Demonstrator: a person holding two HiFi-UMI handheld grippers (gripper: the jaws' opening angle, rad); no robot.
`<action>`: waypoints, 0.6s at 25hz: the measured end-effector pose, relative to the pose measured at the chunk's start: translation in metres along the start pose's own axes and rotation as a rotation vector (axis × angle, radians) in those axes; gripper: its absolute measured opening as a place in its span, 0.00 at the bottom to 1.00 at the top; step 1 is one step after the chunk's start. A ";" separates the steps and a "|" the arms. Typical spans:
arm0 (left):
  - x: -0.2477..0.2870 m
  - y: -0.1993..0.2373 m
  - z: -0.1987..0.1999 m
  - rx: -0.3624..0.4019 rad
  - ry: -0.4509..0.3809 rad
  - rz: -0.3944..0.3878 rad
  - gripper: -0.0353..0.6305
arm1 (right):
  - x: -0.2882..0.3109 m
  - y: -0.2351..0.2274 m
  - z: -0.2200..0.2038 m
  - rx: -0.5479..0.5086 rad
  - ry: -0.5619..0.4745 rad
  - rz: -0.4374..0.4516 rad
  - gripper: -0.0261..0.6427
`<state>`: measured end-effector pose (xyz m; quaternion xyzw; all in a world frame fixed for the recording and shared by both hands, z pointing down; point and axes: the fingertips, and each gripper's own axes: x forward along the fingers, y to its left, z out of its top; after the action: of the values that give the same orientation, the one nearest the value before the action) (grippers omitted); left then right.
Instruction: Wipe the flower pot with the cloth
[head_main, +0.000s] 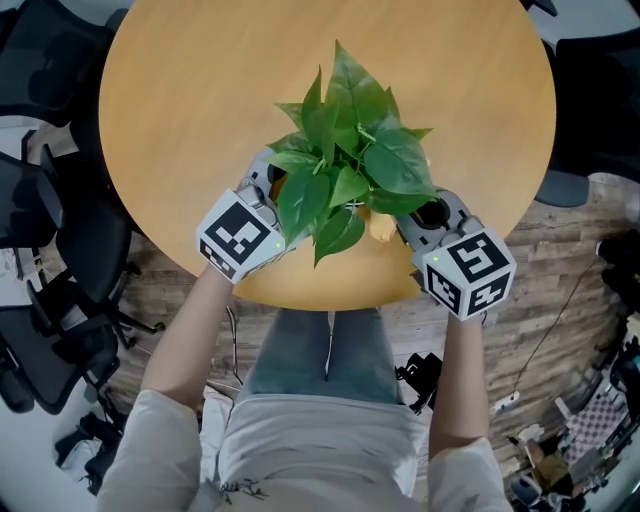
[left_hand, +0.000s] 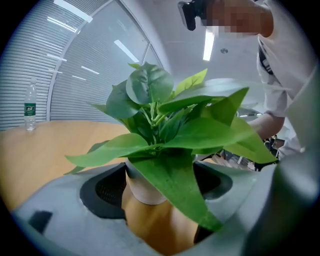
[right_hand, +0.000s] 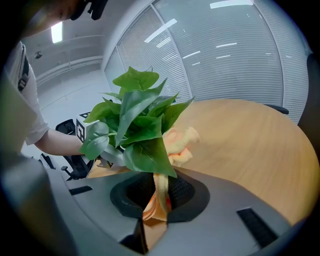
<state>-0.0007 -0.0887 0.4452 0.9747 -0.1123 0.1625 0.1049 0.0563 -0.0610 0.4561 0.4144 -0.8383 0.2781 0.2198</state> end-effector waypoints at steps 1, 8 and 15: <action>0.000 0.001 0.000 -0.005 0.003 0.017 0.70 | 0.000 -0.001 0.001 -0.004 0.000 -0.001 0.11; 0.002 0.004 0.001 -0.059 -0.017 0.133 0.69 | 0.001 -0.002 0.005 -0.020 -0.001 -0.001 0.11; 0.004 0.006 0.002 -0.104 -0.032 0.241 0.69 | -0.001 0.000 0.004 -0.018 -0.006 0.006 0.11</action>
<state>0.0023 -0.0956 0.4458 0.9498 -0.2385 0.1524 0.1332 0.0562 -0.0628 0.4523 0.4108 -0.8425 0.2700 0.2204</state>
